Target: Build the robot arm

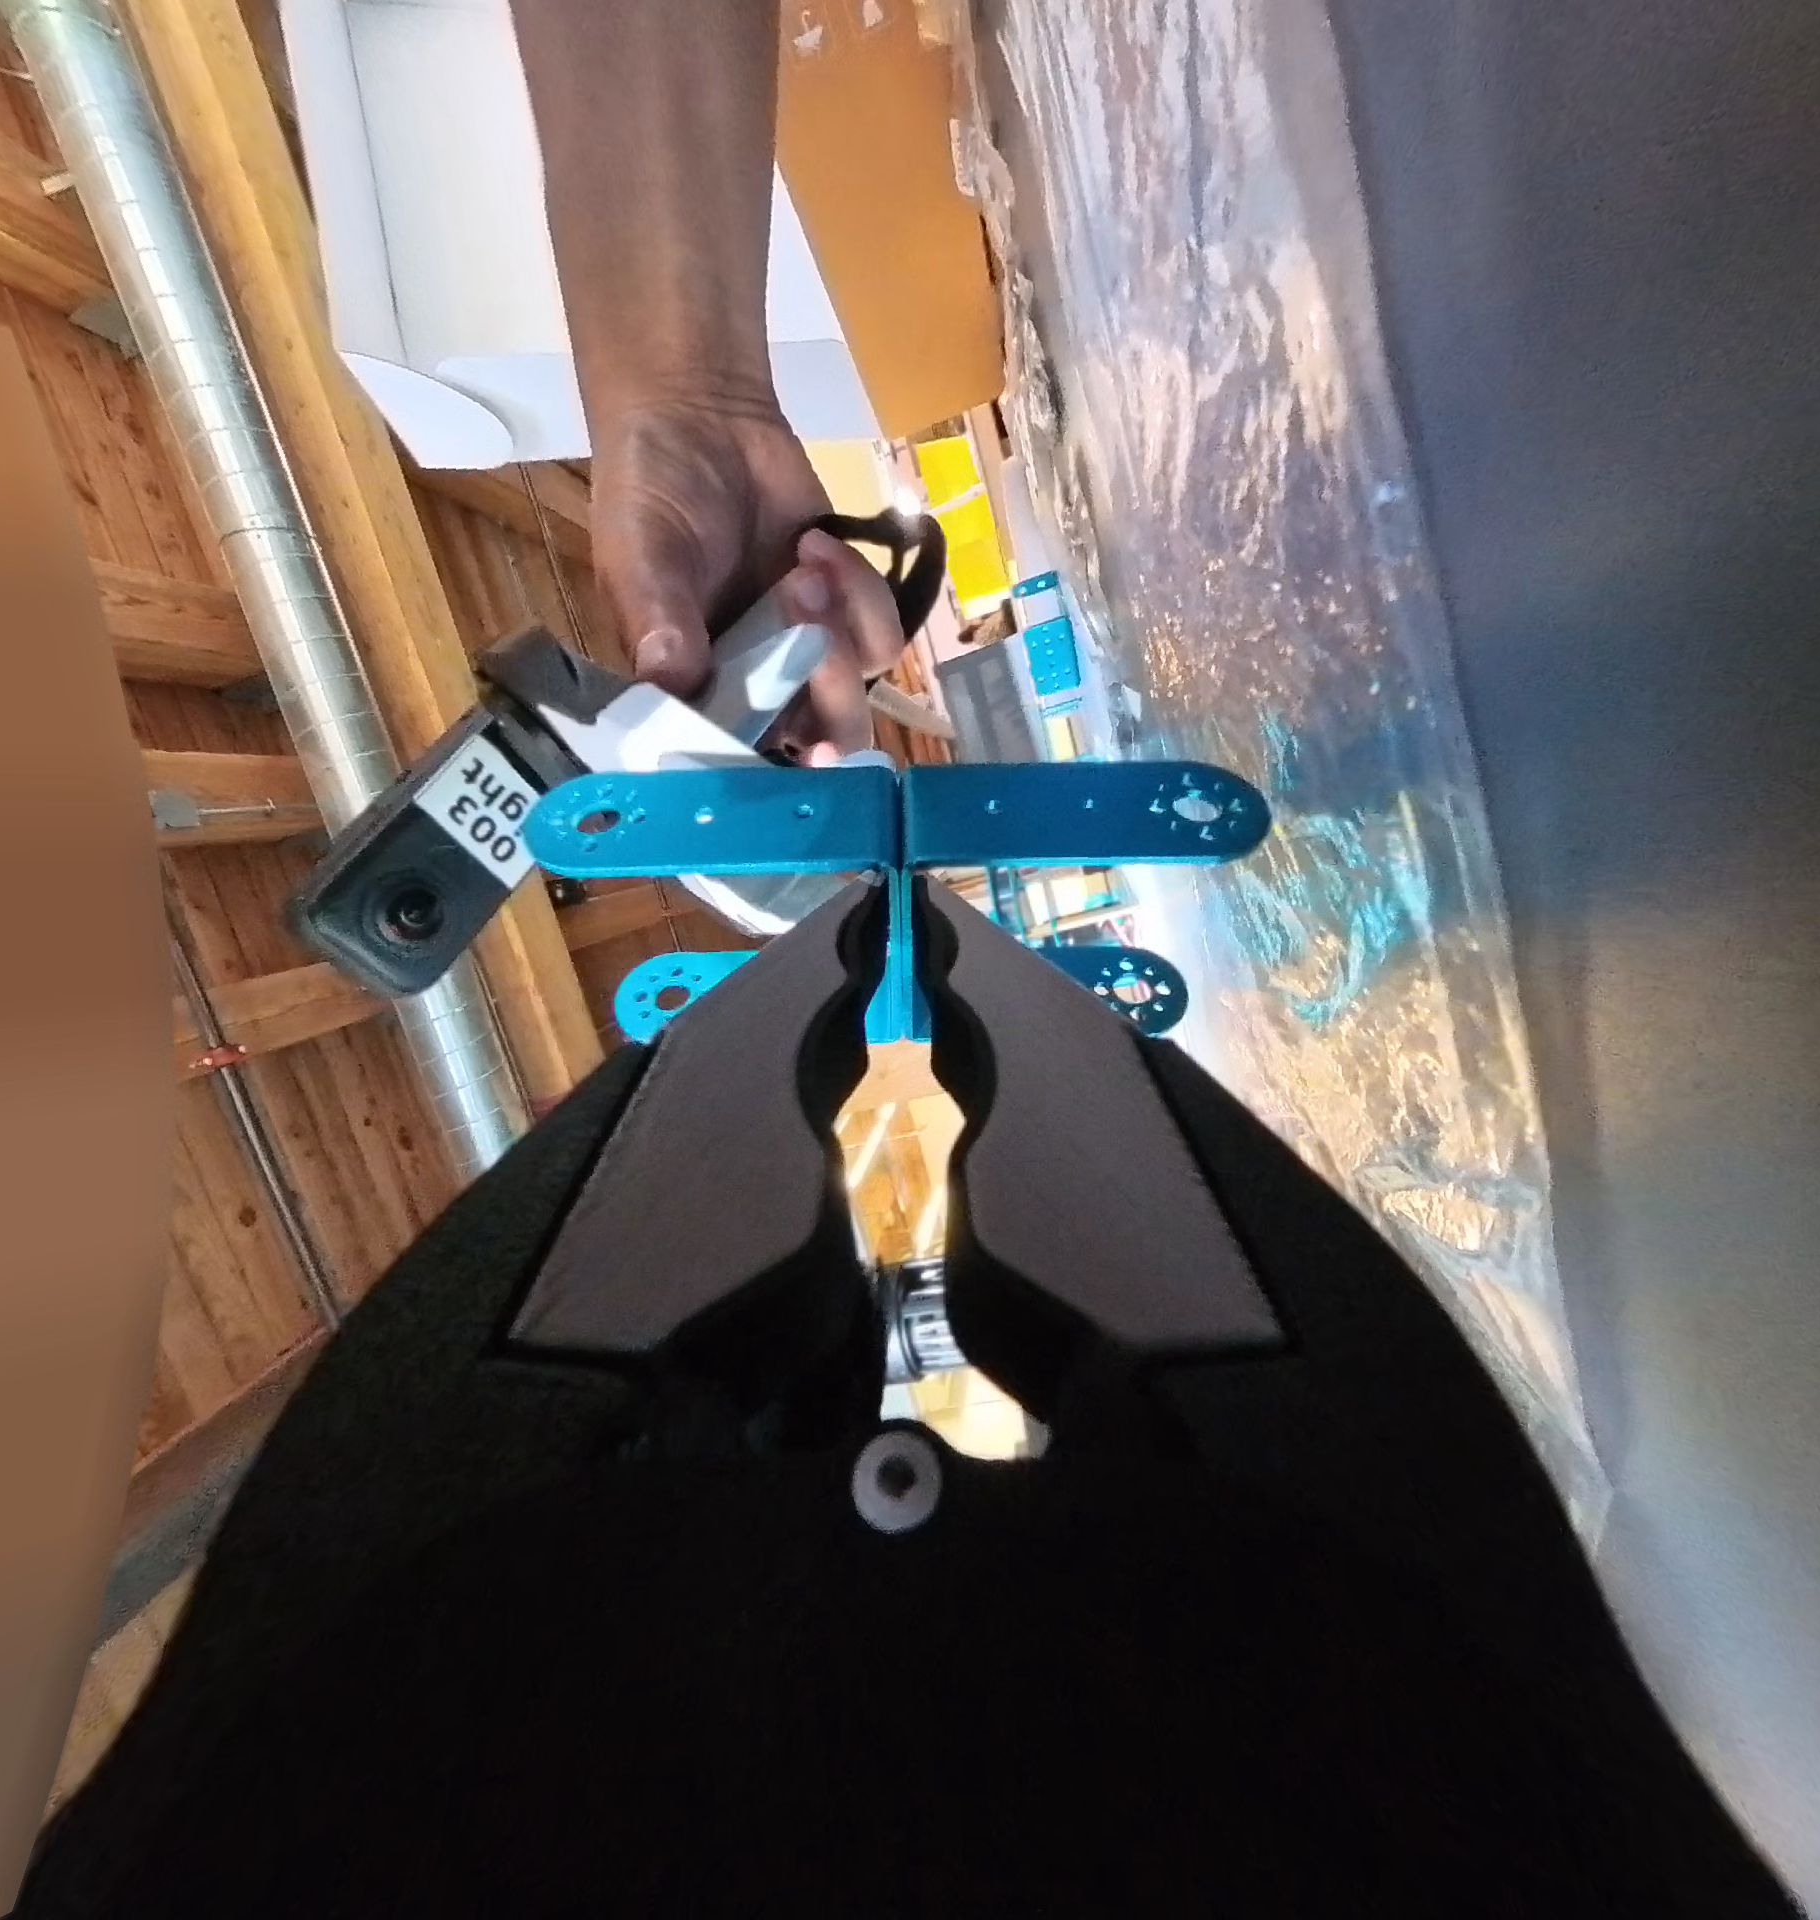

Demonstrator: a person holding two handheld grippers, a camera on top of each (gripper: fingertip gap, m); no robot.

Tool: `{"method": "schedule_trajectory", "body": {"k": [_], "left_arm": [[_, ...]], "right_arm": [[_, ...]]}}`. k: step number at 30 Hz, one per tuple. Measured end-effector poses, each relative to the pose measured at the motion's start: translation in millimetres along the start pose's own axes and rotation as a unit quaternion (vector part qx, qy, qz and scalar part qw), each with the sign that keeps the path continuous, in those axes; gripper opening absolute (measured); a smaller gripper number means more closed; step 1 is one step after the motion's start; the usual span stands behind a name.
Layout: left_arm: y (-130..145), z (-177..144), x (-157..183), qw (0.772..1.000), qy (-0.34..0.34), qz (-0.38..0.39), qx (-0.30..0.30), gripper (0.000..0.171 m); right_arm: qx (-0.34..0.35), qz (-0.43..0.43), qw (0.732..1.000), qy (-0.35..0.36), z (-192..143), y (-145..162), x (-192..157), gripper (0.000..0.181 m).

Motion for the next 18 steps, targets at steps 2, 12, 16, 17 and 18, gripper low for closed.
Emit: {"method": "schedule_trajectory", "body": {"k": [2, 12, 16, 17, 18], "left_arm": [[-0.1, -0.2, -0.9, 1.0, 0.002, -0.015, 0.005, 0.003], [1.0, -1.4, 1.9, 0.999, 0.002, -0.04, 0.014, 0.003], [4.7, -1.2, 2.7, 0.998, 0.007, -0.06, 0.015, 0.003], [5.8, -1.3, 2.9, 0.998, 0.009, -0.065, 0.015, 0.003], [6.8, -1.4, 3.1, 0.998, 0.01, -0.067, 0.017, 0.003]], "right_arm": [[-0.004, -0.015, 1.0, 0.009, 0.1, -0.3, -0.7, 0.013], [-0.012, -0.05, 0.998, 0.032, 4.3, 2.0, -0.1, 0.011], [-0.008, -0.064, 0.997, 0.044, 3.7, 2.4, 1.0, 0.013], [-0.006, -0.064, 0.997, 0.047, 3.8, 2.3, 1.9, 0.014], [-0.004, -0.064, 0.997, 0.049, 4.0, 2.3, 2.6, 0.013]]}}
Point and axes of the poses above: each gripper's, where its closed fingertips meet, z out along the fingers, y out of its underside, x = y × z across the jaws, the point moved 5 cm from there along -z, back along the fingers, and after that the axes turned 1 degree about y, right-handed, at the moved point
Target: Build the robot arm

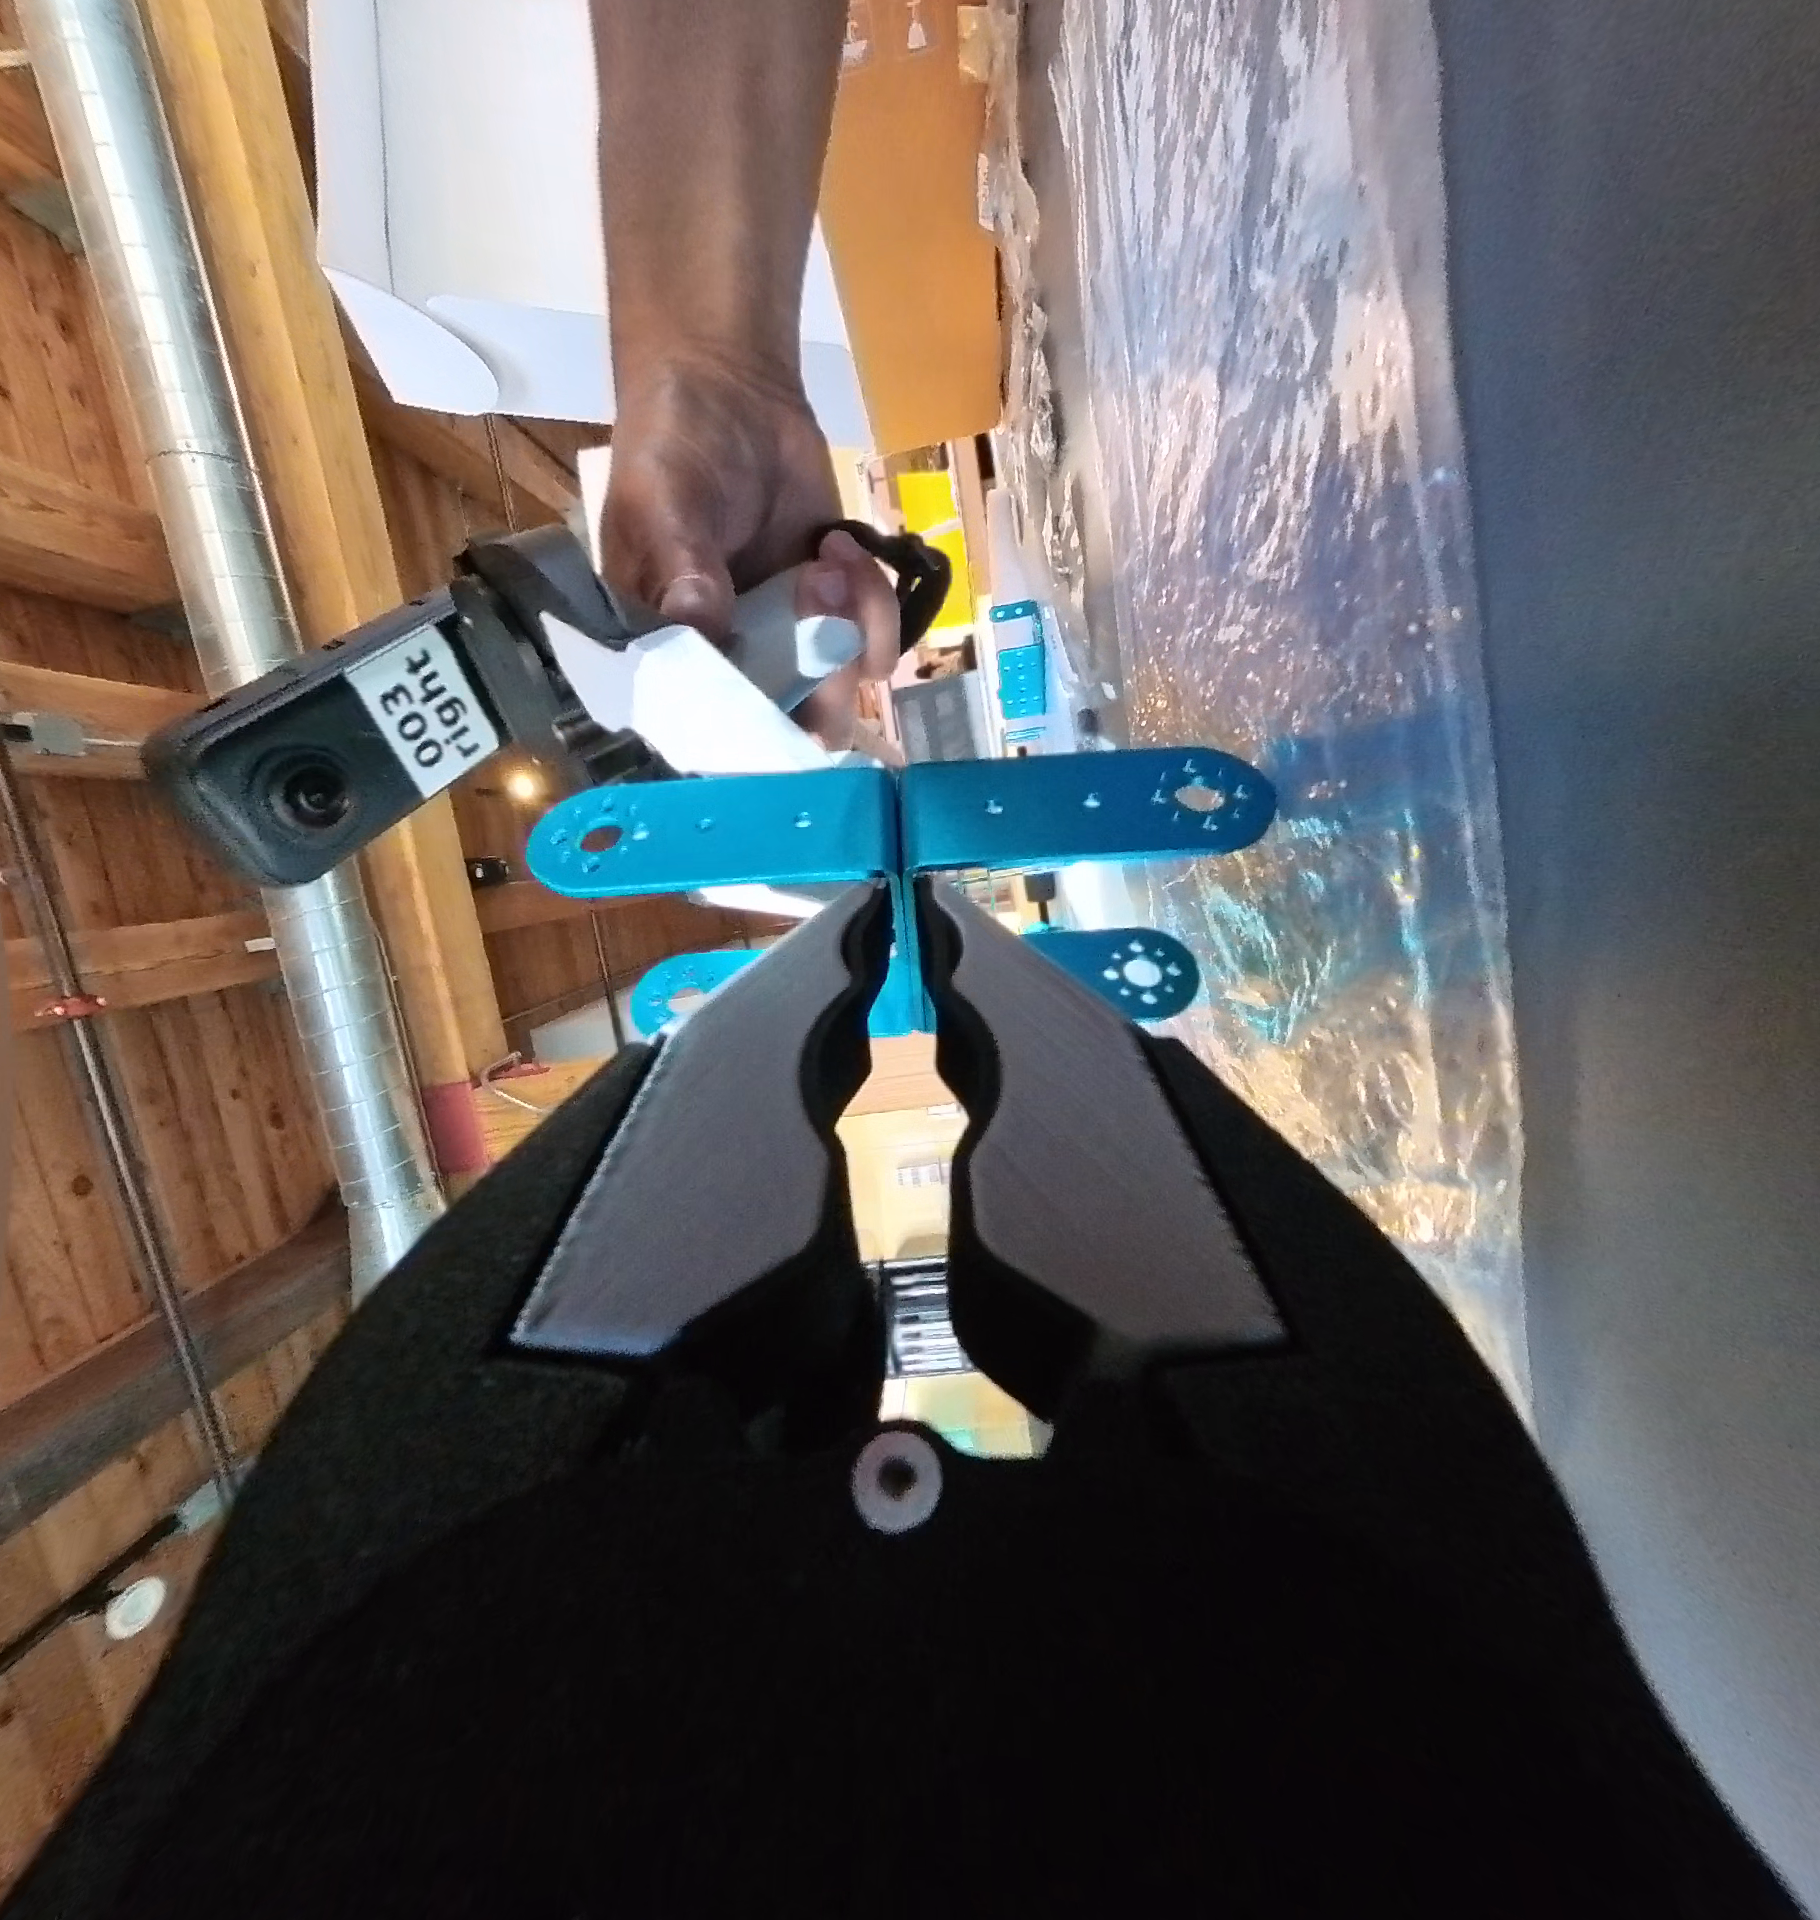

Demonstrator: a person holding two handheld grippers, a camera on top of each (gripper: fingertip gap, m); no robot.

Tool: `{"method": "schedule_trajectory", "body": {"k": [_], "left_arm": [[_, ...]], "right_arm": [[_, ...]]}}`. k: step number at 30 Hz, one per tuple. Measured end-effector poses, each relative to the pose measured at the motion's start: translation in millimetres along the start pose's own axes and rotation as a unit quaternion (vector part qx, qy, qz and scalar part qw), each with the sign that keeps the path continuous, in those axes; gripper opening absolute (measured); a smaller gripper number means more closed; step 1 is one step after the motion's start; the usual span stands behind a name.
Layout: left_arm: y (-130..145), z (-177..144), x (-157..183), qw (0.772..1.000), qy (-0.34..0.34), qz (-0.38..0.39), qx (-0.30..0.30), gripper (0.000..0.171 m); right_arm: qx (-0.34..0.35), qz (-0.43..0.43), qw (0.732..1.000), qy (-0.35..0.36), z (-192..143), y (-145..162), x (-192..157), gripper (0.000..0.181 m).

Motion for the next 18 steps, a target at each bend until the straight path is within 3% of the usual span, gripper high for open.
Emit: {"method": "schedule_trajectory", "body": {"k": [14, 18], "left_arm": [[-3.6, -0.4, 0.7, 0.998, -0.025, 0.048, -0.014, 0.003], [-4.4, -1.6, -2.2, 1.0, -0.021, 0.02, -0.006, 0.002]], "right_arm": [[0.009, 0.018, 1.0, -0.022, 0.7, -1.7, -1.9, 0.016], [0.015, 0.02, 0.999, -0.028, -0.2, -2.8, -2.8, 0.017]]}}
Point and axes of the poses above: each gripper's, where its closed fingertips meet, z out along the fingers, y out of its underside, x = y × z across the jaws, the point moved 5 cm from there along -z, back along the fingers, and after that the axes turned 1 degree about y, right-handed, at the moved point
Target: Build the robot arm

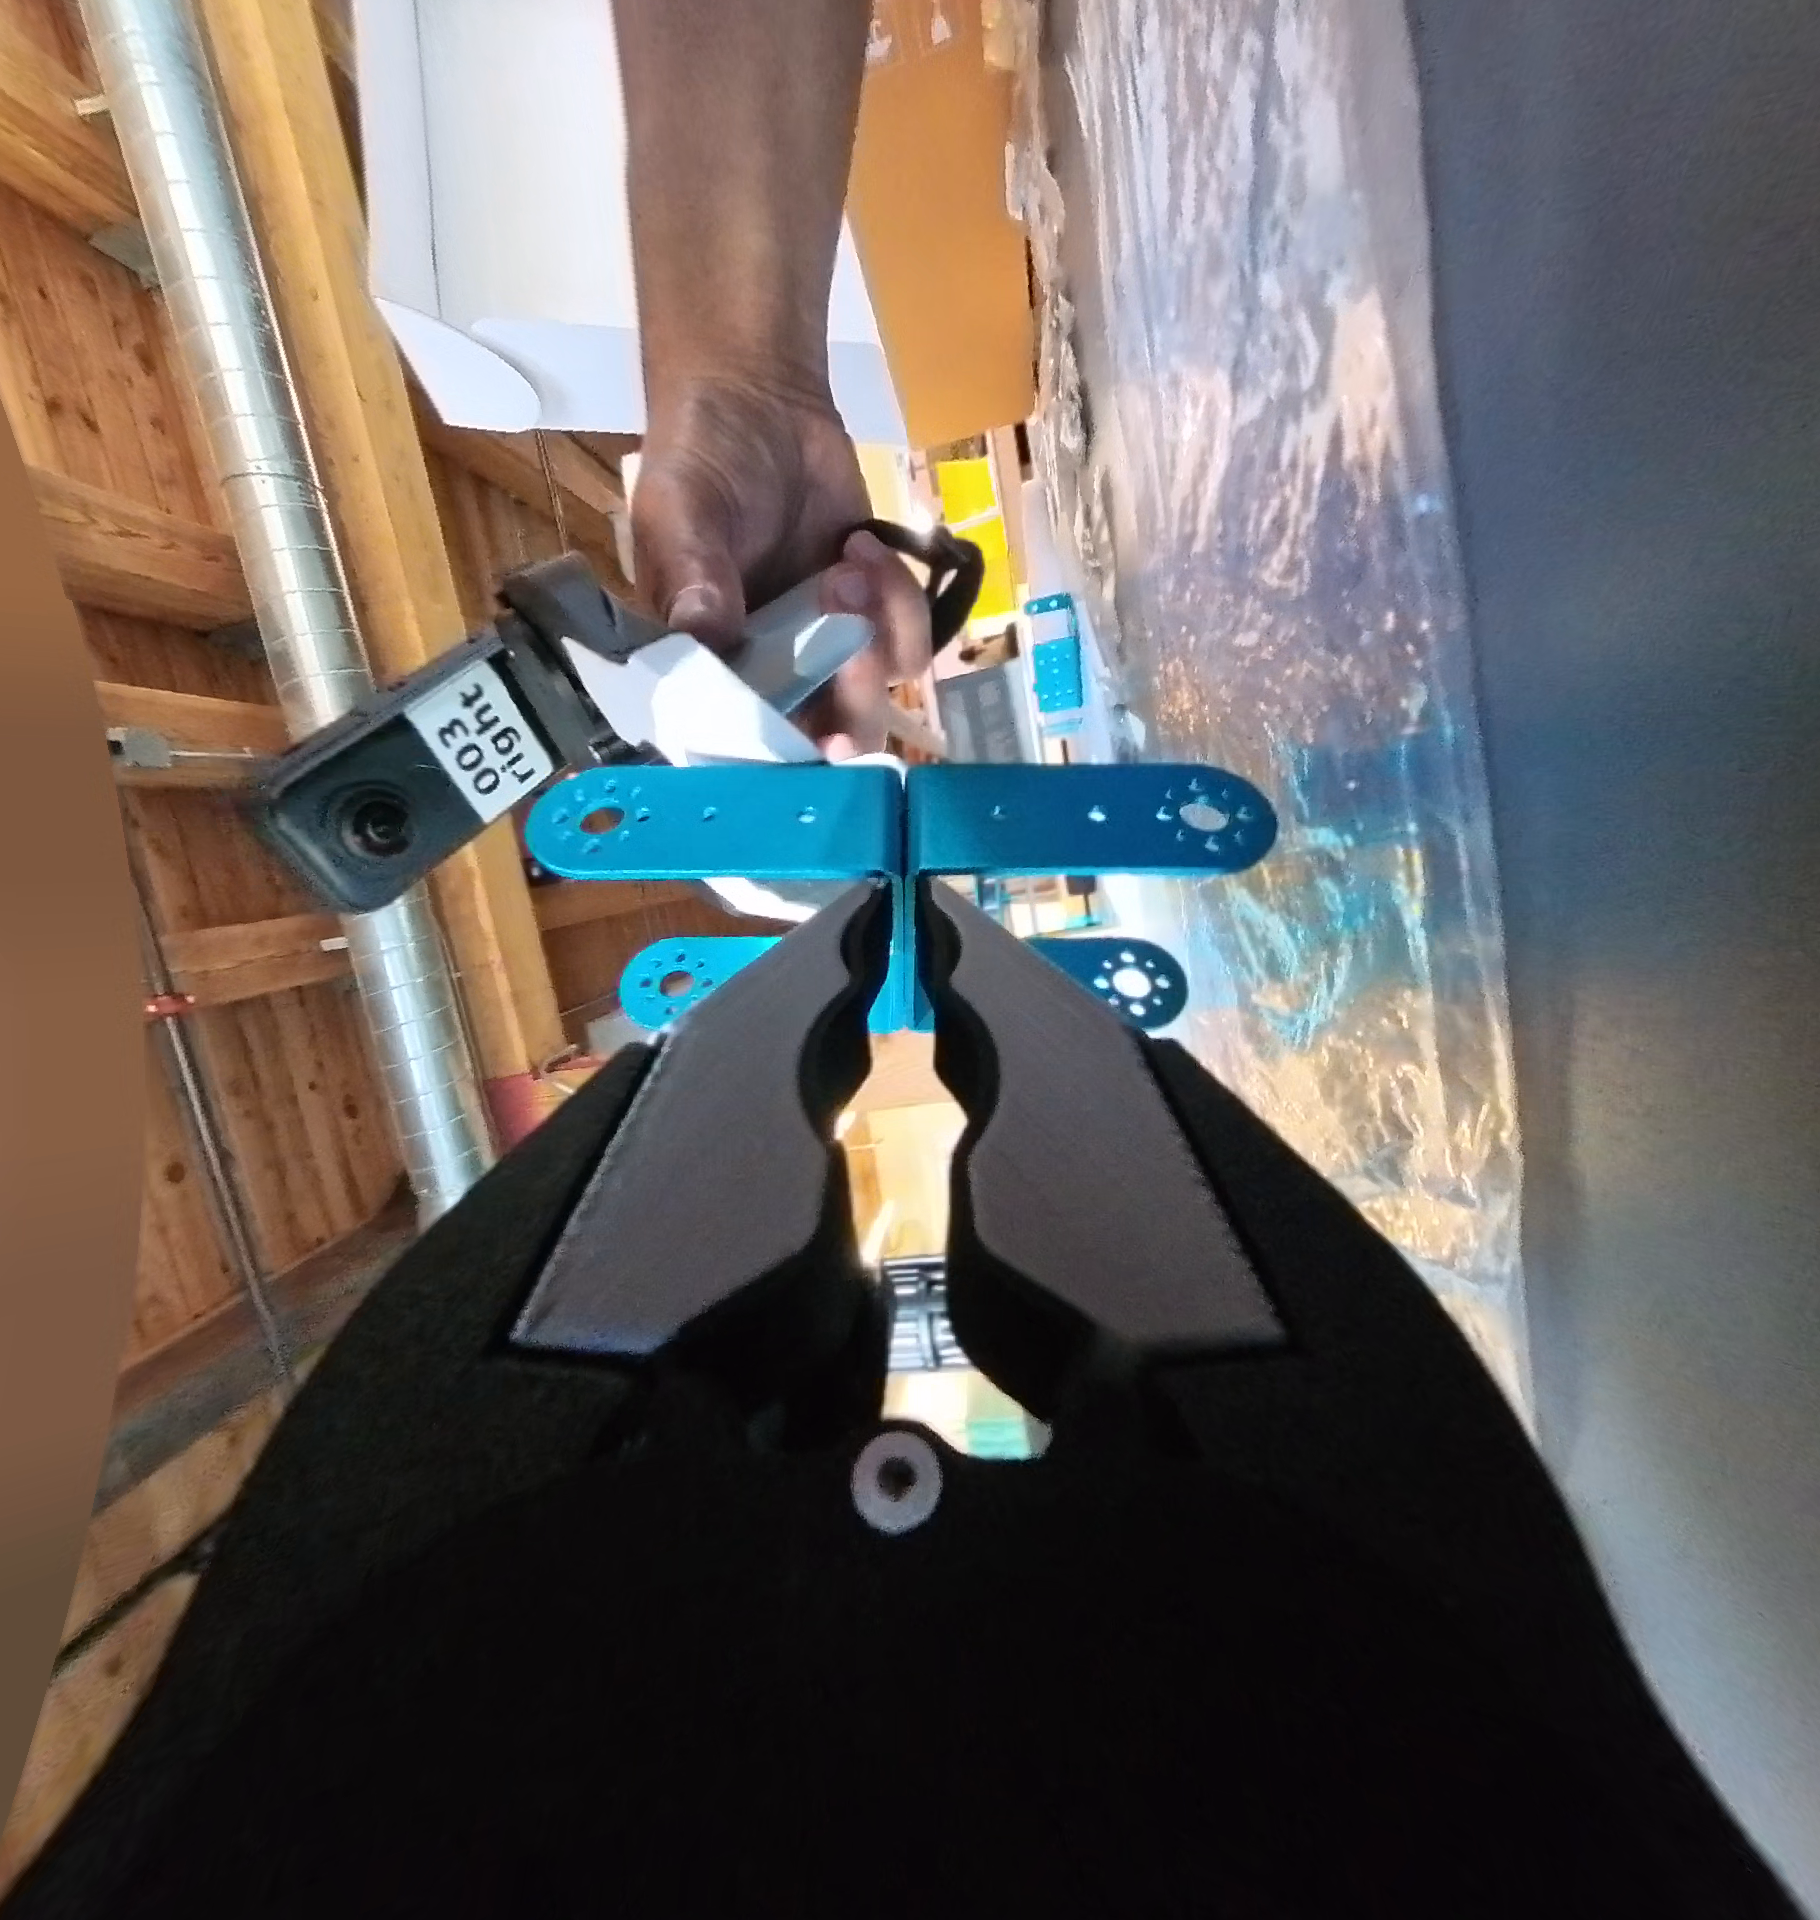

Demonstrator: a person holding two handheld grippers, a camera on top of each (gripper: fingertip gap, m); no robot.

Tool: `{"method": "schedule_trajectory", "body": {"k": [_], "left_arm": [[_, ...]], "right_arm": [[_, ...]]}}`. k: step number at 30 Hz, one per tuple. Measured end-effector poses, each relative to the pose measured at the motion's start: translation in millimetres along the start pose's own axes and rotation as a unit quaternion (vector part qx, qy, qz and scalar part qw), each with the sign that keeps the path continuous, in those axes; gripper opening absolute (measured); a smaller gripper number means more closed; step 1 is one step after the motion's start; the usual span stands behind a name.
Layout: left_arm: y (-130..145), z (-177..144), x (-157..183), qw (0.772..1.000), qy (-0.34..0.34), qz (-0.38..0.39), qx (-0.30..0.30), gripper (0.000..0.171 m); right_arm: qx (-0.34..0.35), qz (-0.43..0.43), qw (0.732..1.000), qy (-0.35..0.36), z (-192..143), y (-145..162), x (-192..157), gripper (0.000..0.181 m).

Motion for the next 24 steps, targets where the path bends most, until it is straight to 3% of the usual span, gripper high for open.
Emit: {"method": "schedule_trajectory", "body": {"k": [15, 24], "left_arm": [[-0.4, -1.9, -0.3, 0.99, 0.051, -0.127, 0.036, 0.003], [-1.7, -4.9, 1.2, 0.995, 0.027, -0.088, 0.038, 0.003]], "right_arm": [[-0.006, 0.018, 1.0, -0.001, 3.7, 3.2, -2.8, 0.015], [-0.005, -0.054, 0.998, 0.024, 4.6, -0.1, -7.8, 0.015]]}}
Point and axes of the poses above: each gripper's, where its closed fingertips meet, z out along the fingers, y out of its underside, x = y × z across the jaws, the point moved 5 cm from there along -z, back along the fingers, and after that the axes turned 1 degree about y, right-handed, at the moved point
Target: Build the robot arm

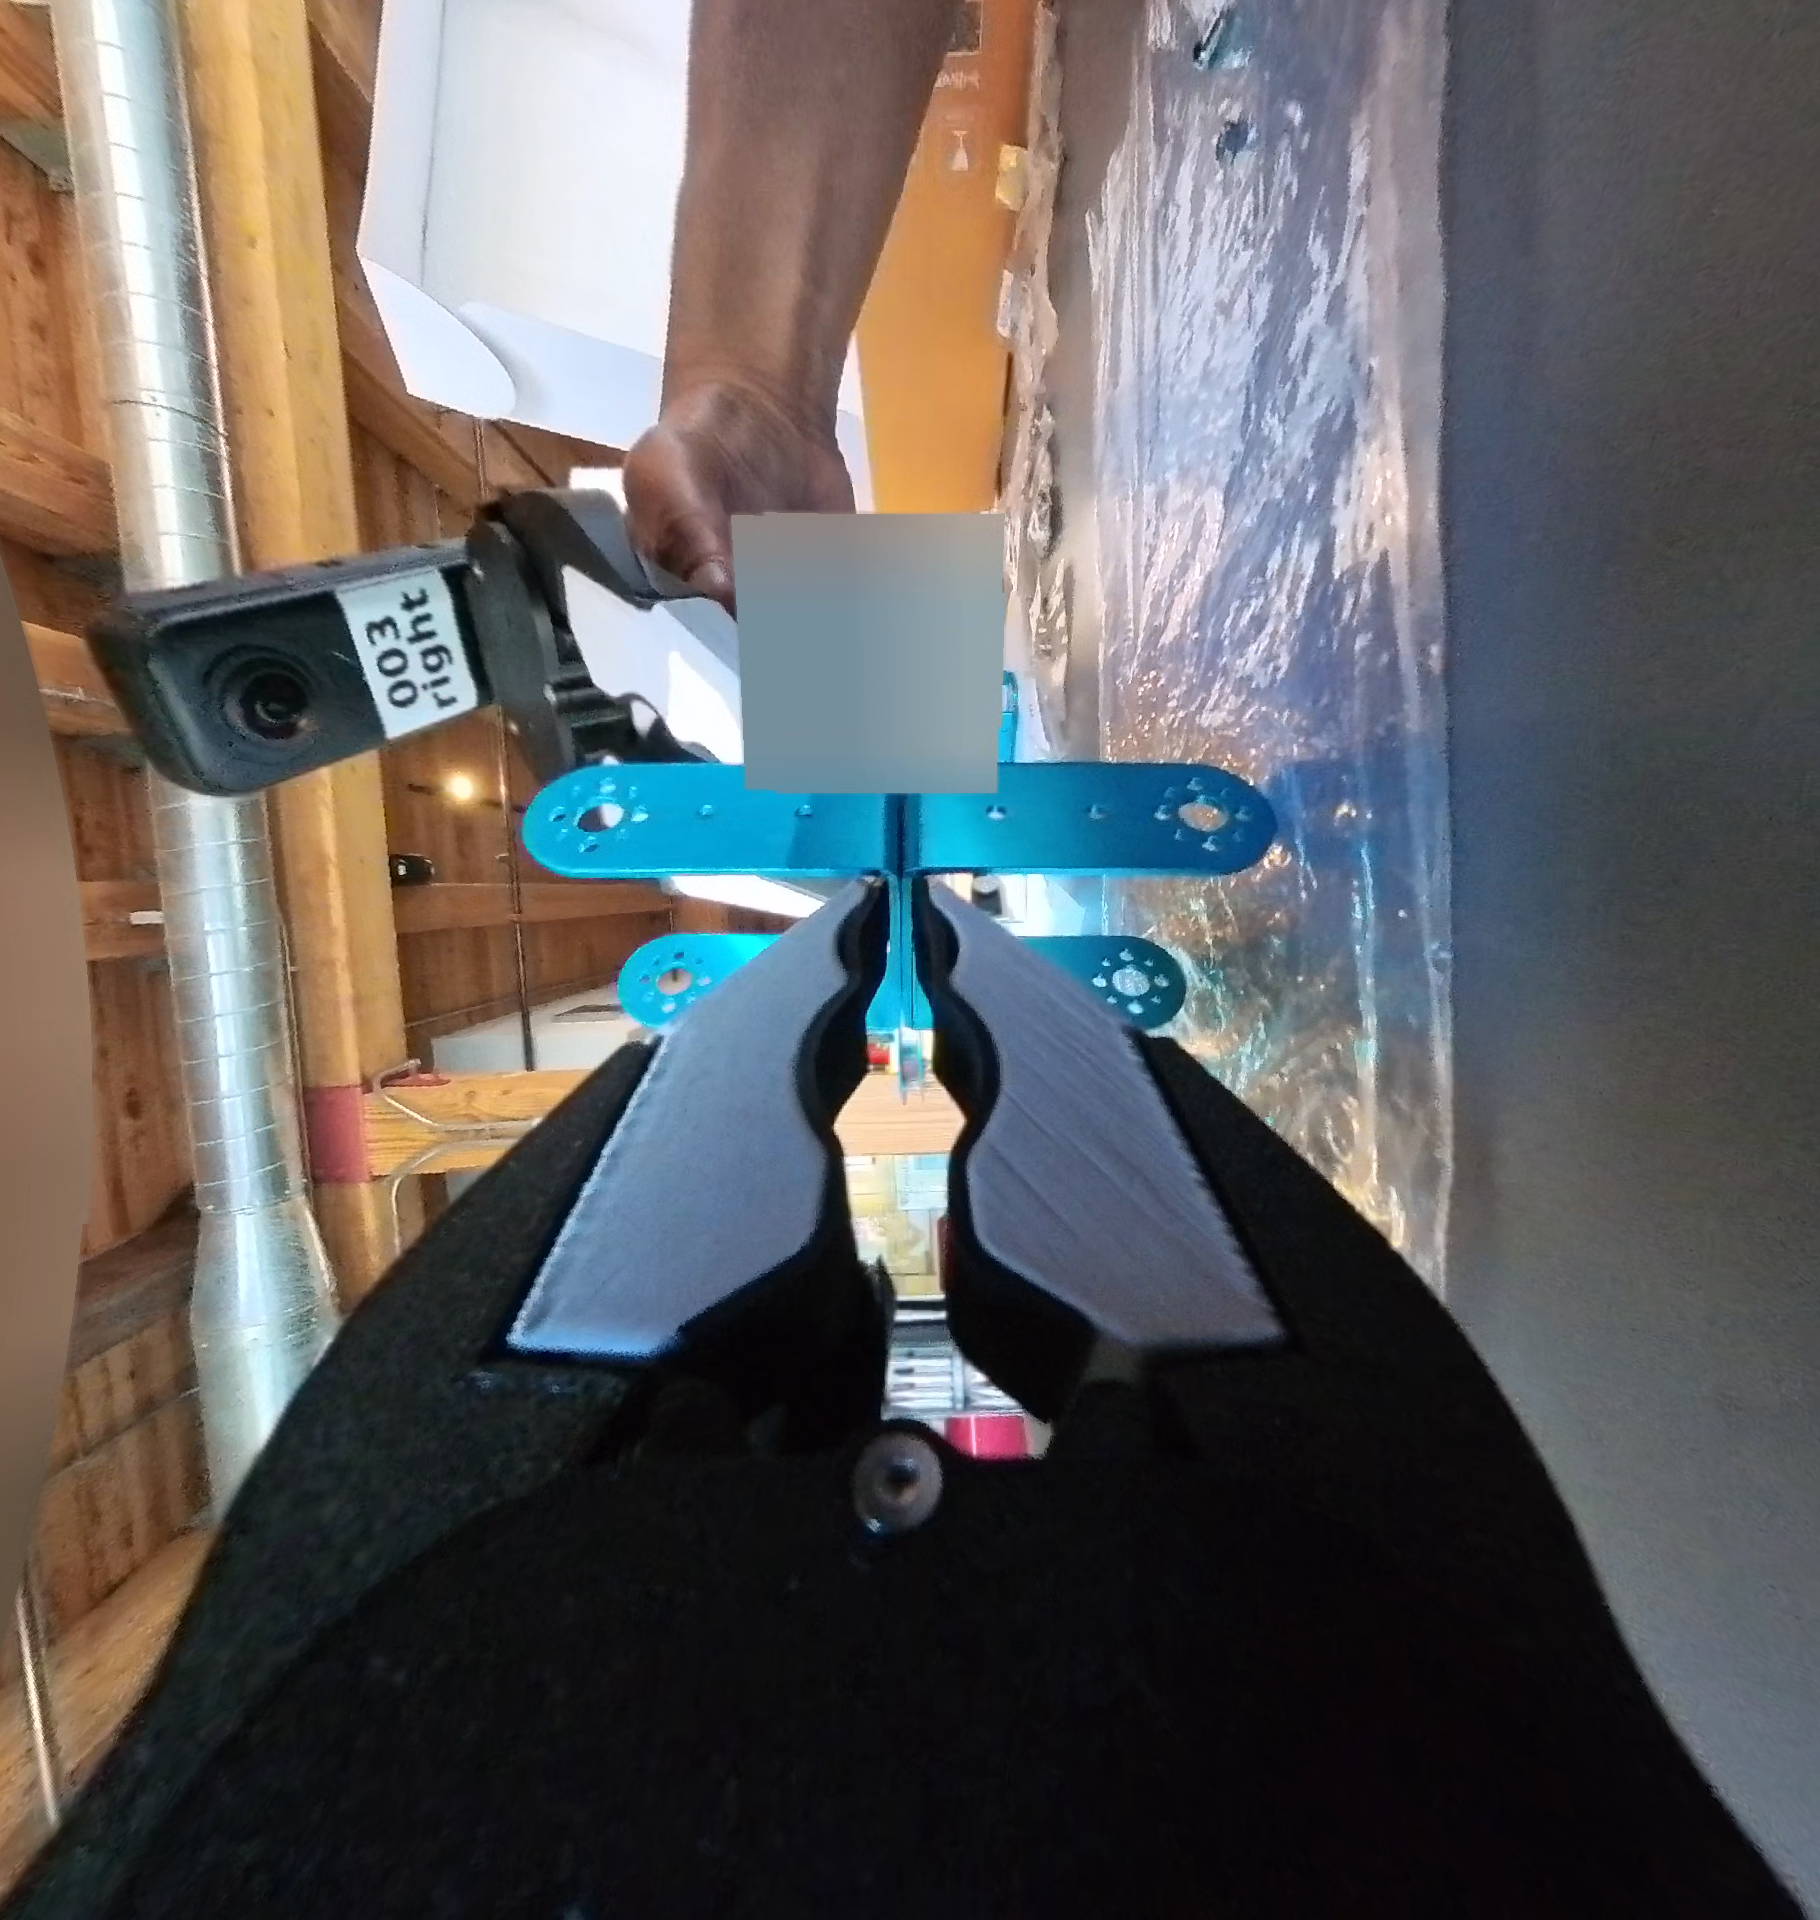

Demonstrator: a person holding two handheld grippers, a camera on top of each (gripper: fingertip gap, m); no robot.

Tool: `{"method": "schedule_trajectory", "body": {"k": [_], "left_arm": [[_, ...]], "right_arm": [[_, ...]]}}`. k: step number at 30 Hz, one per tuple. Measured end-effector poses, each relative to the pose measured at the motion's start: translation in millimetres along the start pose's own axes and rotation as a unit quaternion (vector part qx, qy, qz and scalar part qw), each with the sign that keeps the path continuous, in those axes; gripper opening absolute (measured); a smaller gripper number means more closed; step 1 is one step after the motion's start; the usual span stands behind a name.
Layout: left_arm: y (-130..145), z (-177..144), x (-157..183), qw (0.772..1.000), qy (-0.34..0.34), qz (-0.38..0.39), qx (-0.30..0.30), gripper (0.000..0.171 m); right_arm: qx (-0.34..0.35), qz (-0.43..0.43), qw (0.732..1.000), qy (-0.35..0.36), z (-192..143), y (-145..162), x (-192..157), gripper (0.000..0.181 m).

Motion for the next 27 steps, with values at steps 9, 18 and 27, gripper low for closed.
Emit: {"method": "schedule_trajectory", "body": {"k": [9, 18, 27], "left_arm": [[-1.5, -1.4, 0.7, 1.0, -0.012, 0.024, -0.002, 0.003], [-0.6, -0.8, 0.7, 0.999, -0.014, 0.03, -0.007, 0.003], [8.4, 1.1, -0.6, 1.0, -0.006, 0.011, -0.022, 0.002]], "right_arm": [[-0.024, 0.009, 1.0, 0.001, 0.9, -3.7, -1.2, 0.014], [-0.027, 0.013, 1.0, 0.005, -0.6, -2.7, -0.6, 0.014], [0.023, 0.061, 0.997, 0.032, -30.5, 9.5, 12.6, 0.025]]}}
Point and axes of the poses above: each gripper's, where its closed fingertips meet, z out along the fingers, y out of its underside, x = y × z across the jaws, the point moved 5 cm from there along -z, back along the fingers, and after that the axes turned 1 degree about y, right-handed, at the moved point
